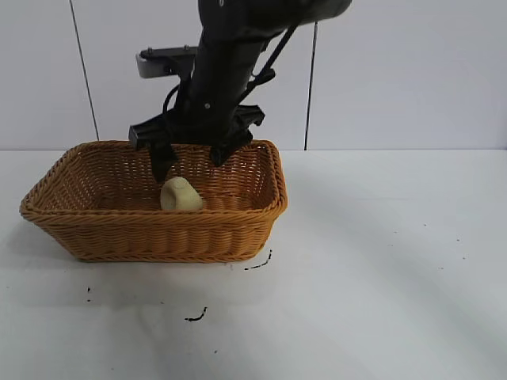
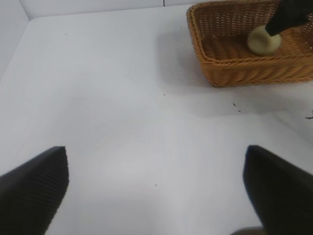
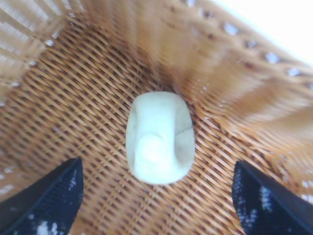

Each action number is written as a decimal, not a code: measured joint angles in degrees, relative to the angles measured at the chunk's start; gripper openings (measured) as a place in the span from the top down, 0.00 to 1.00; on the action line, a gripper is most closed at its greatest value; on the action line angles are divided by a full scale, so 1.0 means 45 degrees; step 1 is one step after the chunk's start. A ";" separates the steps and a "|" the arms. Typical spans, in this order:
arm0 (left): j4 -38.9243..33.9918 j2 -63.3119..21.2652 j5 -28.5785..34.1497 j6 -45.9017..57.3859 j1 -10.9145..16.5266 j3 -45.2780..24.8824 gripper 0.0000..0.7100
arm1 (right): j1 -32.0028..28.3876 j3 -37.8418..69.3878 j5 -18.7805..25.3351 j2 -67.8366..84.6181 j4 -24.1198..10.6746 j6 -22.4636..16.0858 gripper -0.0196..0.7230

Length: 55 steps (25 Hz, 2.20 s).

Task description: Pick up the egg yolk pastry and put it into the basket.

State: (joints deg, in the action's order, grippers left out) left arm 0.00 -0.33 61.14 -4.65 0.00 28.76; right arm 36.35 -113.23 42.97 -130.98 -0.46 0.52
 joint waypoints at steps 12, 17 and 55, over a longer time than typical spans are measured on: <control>0.0000 0.0000 0.0000 0.0000 0.0000 0.0000 0.02 | -0.1752 -0.0044 0.1113 0.1446 -0.0101 -0.0193 0.16; 0.0000 0.0000 0.0000 0.0000 0.0000 0.0000 0.02 | -0.3708 -0.0044 0.1635 0.1446 -0.0137 -0.0239 0.16; 0.0000 0.0000 0.0000 0.0000 0.0000 0.0000 0.02 | -0.7586 0.5073 0.5876 0.7202 -0.0010 -0.0488 0.16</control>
State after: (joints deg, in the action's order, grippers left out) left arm 0.00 -0.33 61.14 -4.65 0.00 28.76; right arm 2.21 -90.40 69.41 -98.57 -0.50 -1.68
